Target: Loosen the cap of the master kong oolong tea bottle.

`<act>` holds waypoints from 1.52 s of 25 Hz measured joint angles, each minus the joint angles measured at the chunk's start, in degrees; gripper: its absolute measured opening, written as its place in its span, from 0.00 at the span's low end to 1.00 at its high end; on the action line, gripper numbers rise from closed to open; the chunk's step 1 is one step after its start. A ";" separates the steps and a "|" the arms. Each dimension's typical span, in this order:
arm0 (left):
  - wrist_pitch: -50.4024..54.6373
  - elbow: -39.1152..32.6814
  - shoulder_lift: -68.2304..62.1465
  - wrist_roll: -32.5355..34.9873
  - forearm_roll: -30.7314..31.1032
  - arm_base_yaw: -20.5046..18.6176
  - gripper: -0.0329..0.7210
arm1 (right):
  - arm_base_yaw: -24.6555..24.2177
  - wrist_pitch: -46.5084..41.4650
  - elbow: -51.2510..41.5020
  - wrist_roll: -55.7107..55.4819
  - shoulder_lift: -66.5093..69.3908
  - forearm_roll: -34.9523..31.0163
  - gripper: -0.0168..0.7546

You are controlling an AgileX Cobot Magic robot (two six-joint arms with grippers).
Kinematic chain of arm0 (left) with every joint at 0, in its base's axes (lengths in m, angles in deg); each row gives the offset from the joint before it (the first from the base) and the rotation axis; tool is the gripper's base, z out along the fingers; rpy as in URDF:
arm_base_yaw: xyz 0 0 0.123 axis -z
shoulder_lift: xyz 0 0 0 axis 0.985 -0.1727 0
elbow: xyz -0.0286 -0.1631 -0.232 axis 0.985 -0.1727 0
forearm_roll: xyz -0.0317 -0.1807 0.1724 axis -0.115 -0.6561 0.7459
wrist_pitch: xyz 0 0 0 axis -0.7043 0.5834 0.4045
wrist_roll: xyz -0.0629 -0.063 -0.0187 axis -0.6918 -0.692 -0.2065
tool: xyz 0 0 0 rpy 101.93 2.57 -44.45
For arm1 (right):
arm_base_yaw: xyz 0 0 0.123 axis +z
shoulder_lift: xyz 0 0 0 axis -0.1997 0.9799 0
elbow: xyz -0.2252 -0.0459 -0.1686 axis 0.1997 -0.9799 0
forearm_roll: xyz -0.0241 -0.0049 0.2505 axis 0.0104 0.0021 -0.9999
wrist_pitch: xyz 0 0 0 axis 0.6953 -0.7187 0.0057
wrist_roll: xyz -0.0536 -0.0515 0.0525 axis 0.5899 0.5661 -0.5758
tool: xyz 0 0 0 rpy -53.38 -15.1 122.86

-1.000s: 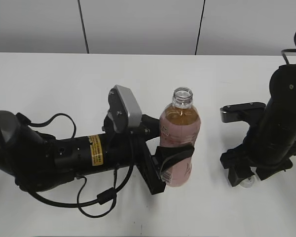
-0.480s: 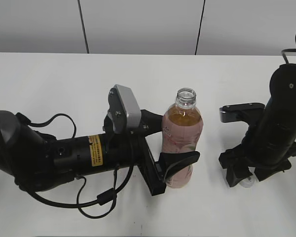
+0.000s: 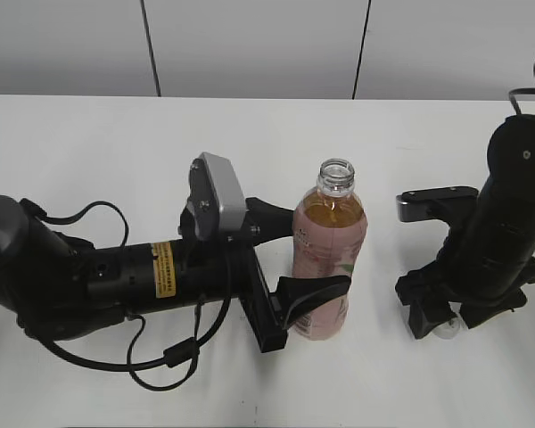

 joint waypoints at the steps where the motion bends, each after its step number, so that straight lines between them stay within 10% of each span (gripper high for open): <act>1: 0.00 -0.30 0.00 0.00 0.05 -0.37 0.76 | 0.00 0.00 0.00 0.00 0.00 0.00 0.71; 18: -0.06 -7.85 4.76 0.00 1.32 -4.67 0.76 | 0.00 -3.52 0.78 0.12 -2.72 -2.23 0.71; 38: 14.89 -11.23 22.36 -4.09 1.53 -8.48 0.73 | -5.58 -23.81 22.82 -6.87 -4.47 7.76 0.71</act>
